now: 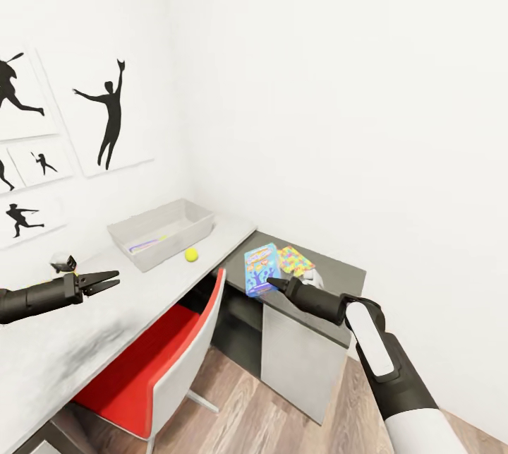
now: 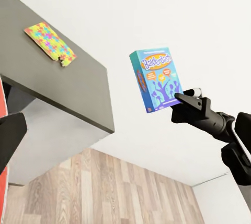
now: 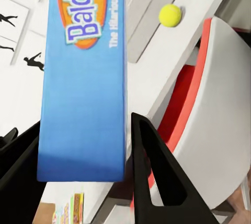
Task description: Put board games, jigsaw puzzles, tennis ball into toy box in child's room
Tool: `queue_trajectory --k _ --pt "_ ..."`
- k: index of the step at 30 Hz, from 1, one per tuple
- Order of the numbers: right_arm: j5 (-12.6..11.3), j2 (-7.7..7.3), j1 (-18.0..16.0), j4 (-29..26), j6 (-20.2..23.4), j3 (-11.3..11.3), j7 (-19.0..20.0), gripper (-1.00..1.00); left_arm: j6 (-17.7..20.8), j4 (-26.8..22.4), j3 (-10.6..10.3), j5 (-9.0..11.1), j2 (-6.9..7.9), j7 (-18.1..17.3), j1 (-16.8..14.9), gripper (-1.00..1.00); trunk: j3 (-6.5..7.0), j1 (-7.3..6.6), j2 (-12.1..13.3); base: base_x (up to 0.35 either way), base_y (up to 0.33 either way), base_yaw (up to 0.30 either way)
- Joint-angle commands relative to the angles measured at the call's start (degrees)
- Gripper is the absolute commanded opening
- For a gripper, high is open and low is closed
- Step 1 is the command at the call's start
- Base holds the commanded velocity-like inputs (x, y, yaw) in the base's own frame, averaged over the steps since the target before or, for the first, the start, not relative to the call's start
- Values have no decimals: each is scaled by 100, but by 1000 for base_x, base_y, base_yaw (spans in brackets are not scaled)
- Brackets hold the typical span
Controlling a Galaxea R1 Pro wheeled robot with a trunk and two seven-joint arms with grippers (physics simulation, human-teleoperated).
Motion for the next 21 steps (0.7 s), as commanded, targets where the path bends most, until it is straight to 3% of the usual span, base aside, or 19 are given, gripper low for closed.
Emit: queue_trajectory --k 1,10,21 --pt "5 3 -6 -2 25 -7 38 -100 60 0 -1 -1 2 -19 -4 100 -10 6 -10 304 80 2" --pt "5 -11 -6 -19 25 -10 39 -100 60 1 -1 6 2 -19 -4 100 -5 6 -10 263 13 19" --pt "5 2 -6 -19 25 3 39 -100 60 1 -1 8 1 -19 -4 100 -1 6 -10 56 -23 259"
